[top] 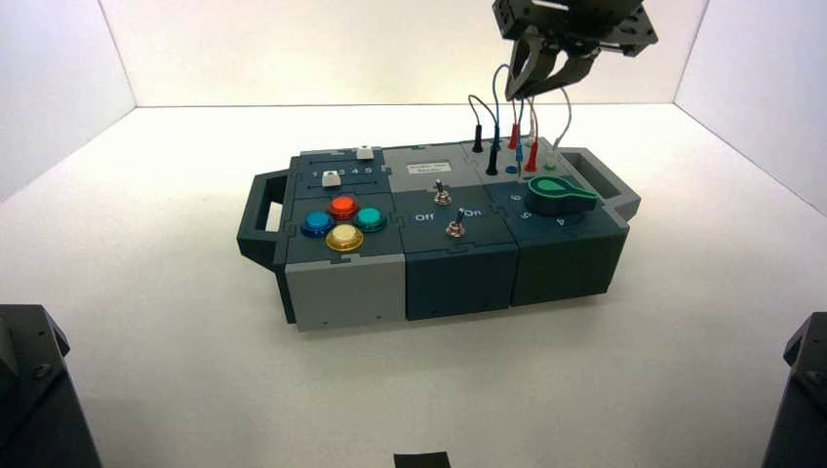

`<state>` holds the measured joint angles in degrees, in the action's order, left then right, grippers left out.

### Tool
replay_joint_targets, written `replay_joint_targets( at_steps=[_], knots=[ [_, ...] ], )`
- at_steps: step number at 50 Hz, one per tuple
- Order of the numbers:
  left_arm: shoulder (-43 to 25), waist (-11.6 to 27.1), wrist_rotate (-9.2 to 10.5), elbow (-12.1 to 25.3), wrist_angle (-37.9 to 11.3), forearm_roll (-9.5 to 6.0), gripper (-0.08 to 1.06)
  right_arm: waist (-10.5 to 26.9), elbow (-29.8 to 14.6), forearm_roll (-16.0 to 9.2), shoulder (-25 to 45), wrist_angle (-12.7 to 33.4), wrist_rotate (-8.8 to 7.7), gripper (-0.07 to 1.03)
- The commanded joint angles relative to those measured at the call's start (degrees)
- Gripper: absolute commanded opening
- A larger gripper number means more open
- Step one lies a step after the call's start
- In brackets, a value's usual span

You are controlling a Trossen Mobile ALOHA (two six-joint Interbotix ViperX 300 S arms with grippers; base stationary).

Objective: Pull the blue wire.

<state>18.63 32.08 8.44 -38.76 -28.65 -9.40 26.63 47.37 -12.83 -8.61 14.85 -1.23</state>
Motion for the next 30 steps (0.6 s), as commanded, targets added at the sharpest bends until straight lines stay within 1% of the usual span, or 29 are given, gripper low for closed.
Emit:
replay_joint_targets(
  at_steps=[1, 6, 13, 15, 21, 23, 28, 29, 30],
  knots=[
    [1.5, 0.3, -0.18, 1.5, 0.3, 0.09, 0.03, -0.5, -1.8, 0.1, 0.4, -0.7, 0.00, 0.15],
    [1.6, 0.3, -0.26, 1.5, 0.2, 0.00, 0.03, -0.5, -1.9, 0.1, 0.0, -0.4, 0.00, 0.15],
    [1.7, 0.3, -0.26, 1.5, 0.0, 0.09, 0.03, -0.6, -2.2, 0.2, -2.0, 2.2, 0.00, 0.16],
    [1.7, 0.3, -0.26, 1.5, 0.0, 0.09, 0.03, -0.5, -2.2, 0.1, -2.7, 3.1, 0.00, 0.18],
    [1.6, 0.3, -0.26, 1.1, 0.0, 0.18, 0.03, -0.6, -2.1, 0.1, -5.1, 5.9, 0.09, 0.29],
    [1.5, 0.3, -0.26, 1.0, 0.0, 0.18, 0.03, -0.5, -2.0, 0.1, -6.1, 6.4, 0.09, 0.31],
    [1.1, 0.3, -0.53, 0.7, 0.3, 0.26, 0.03, -0.5, -1.6, 0.1, -9.5, 6.2, 0.00, 0.31],
    [1.1, 0.3, -0.70, 0.7, 0.4, 0.35, 0.03, -0.6, -1.3, 0.2, -10.3, 5.7, -0.09, 0.30],
    [1.1, 0.3, -0.88, 0.7, 0.8, 0.35, 0.03, -0.6, -0.8, 0.6, -12.0, 4.3, -0.09, 0.27]
  ],
)
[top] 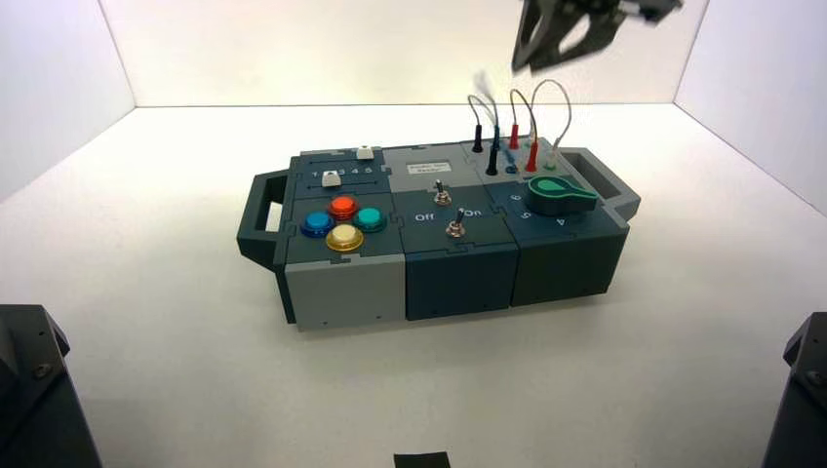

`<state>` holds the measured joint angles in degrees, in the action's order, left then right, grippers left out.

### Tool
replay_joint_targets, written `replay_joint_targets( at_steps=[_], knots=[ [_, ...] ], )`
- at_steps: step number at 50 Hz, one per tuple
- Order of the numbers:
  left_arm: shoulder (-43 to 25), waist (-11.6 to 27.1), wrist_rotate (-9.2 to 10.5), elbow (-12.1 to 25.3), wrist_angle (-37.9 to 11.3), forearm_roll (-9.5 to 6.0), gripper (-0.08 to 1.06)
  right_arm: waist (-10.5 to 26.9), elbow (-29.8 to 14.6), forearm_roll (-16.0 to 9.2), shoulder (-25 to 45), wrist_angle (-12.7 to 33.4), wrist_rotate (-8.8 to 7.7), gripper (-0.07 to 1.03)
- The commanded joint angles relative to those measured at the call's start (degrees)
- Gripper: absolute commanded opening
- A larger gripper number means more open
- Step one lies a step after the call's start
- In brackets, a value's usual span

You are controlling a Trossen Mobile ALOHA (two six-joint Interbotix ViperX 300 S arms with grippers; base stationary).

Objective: Pull the blue wire.

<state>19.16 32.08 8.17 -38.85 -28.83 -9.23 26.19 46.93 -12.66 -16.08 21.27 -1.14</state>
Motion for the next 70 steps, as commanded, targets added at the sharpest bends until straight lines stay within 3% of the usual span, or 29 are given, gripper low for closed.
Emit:
replay_joint_targets(
  at_steps=[1, 7, 19, 31, 56, 70],
  knots=[
    [0.5, 0.3, -0.97, 0.9, 1.4, 0.09, 0.03, -0.1, 0.1, 0.9, -5.5, -3.4, -0.18, 0.25],
    [0.8, 0.1, -2.55, 1.1, 3.6, 0.18, 0.03, -0.1, 2.2, 2.4, -10.8, -7.4, -0.18, 0.17],
    [2.4, -0.7, -4.13, 1.1, 5.3, 0.26, 0.03, -0.2, 4.7, 5.1, -16.2, -7.9, -0.18, 0.03],
    [8.8, -3.9, -7.91, 0.9, 6.3, 0.35, -0.03, -0.3, 6.2, 6.9, -22.0, -8.8, -0.18, -0.02],
    [22.9, -13.0, -8.61, -6.1, 6.4, 0.44, -0.03, -9.9, 10.1, 6.9, -33.6, -8.7, 0.00, -0.02],
    [30.1, -16.3, -8.79, -11.3, 6.8, 0.53, -0.03, -10.0, 14.1, 6.7, -37.4, -8.7, 0.18, -0.02]
  ],
)
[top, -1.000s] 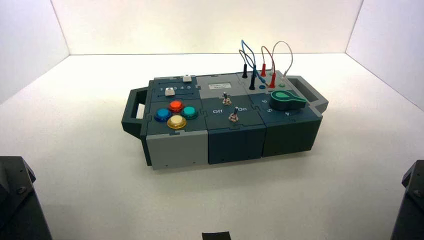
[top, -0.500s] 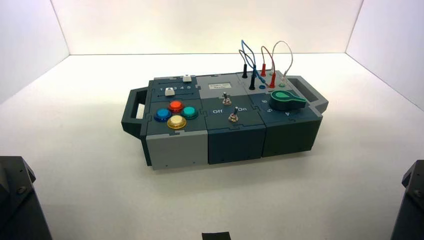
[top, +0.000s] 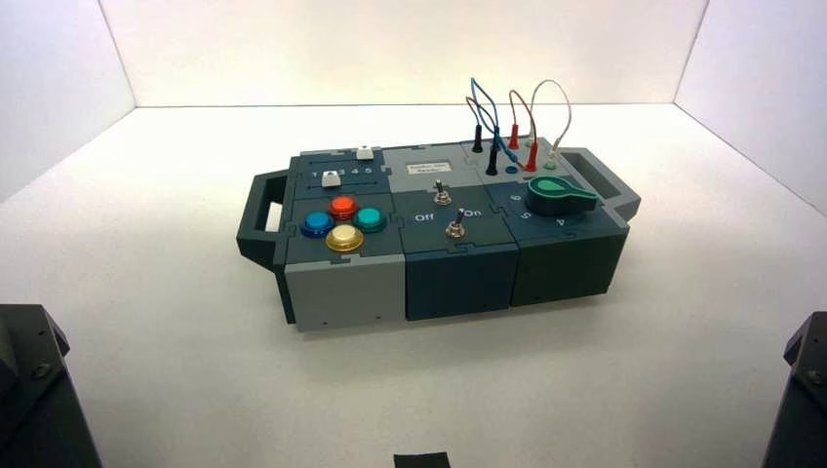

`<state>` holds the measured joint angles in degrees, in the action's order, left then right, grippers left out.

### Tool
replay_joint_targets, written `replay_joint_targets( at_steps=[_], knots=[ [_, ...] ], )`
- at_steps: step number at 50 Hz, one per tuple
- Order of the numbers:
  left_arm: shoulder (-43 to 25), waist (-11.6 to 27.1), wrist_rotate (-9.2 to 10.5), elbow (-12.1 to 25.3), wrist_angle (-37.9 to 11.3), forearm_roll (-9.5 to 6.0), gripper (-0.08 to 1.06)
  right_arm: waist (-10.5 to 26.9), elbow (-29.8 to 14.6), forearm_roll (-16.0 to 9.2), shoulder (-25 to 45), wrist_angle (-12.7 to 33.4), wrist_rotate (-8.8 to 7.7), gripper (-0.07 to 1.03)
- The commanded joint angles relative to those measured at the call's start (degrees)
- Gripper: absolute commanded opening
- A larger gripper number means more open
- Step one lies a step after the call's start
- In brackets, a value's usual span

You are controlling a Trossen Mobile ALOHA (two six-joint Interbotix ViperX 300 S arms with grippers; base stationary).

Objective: Pull the blue wire.

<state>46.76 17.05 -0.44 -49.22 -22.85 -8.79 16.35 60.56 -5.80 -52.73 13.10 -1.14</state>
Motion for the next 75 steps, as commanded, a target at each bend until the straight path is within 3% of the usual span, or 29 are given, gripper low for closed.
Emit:
replay_joint_targets(
  at_steps=[1, 15, 23, 40, 59, 75],
  knots=[
    [3.6, -1.8, -0.18, -1.8, 0.8, 0.09, -0.03, -0.2, 1.0, -0.3, -1.0, -0.6, 0.18, -0.02],
    [10.0, -3.2, -0.09, -9.0, 0.9, 0.09, -0.03, -0.2, 3.2, -0.3, 0.4, -1.6, 0.18, -0.02],
    [10.5, -3.8, -0.09, -10.5, 2.6, 0.09, -0.03, -0.2, 2.8, -0.2, 1.1, -1.9, 0.09, -0.02],
    [7.0, -4.2, -0.26, -11.0, 9.3, 0.09, -0.03, -0.2, 4.8, 0.1, 1.4, -2.5, 0.00, -0.02],
    [2.0, -4.1, -0.44, -8.0, 10.4, 0.09, -0.03, -0.2, 4.7, 0.2, 2.7, -2.8, -0.09, -0.02],
    [0.6, -4.1, -0.53, -7.6, 11.2, 0.09, -0.03, -0.2, 4.7, 0.3, 2.8, -2.8, -0.09, -0.02]
  ],
)
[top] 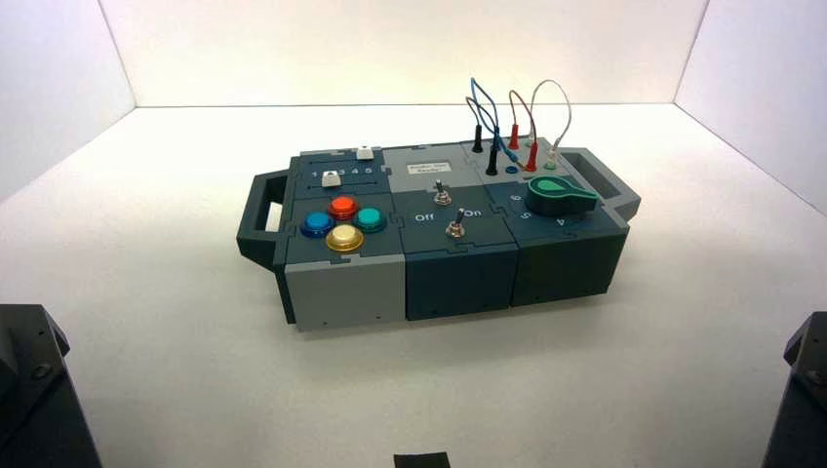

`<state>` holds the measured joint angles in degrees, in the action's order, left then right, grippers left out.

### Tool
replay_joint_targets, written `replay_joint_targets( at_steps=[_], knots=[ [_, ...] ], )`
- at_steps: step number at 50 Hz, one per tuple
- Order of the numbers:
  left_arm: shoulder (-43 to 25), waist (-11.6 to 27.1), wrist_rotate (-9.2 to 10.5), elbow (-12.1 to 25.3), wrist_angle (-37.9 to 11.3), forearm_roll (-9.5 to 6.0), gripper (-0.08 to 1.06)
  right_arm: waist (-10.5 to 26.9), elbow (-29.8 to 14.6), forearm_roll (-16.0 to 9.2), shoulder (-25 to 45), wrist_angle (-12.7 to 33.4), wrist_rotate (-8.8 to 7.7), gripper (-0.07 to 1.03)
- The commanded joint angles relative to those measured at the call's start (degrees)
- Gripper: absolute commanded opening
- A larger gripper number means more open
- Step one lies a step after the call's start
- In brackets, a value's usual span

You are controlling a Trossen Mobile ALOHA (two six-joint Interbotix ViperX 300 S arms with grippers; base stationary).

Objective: Pull the blue wire.

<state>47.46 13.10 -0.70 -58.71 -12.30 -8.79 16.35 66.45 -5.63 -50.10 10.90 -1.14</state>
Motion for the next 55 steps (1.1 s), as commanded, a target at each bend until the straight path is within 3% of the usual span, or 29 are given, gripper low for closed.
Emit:
replay_joint_targets(
  at_steps=[1, 18, 31, 55],
  knots=[
    [-0.1, -0.3, -0.26, 1.8, 0.8, 0.09, -0.03, -0.2, -1.1, 0.1, 0.2, -0.6, 0.00, -0.02],
    [0.7, -0.3, -0.26, -0.6, 0.9, 0.00, -0.03, -0.2, -1.0, 0.0, -0.7, 0.2, 0.00, -0.02],
    [2.7, -0.2, -0.18, -0.4, 0.9, 0.00, -0.03, -0.2, -1.1, 0.0, -4.0, 0.2, 0.00, -0.02],
    [7.4, -0.3, -0.09, -0.9, 0.6, -0.09, 0.01, -0.2, -2.5, -0.7, -4.1, 1.9, 0.35, -0.02]
  ],
)
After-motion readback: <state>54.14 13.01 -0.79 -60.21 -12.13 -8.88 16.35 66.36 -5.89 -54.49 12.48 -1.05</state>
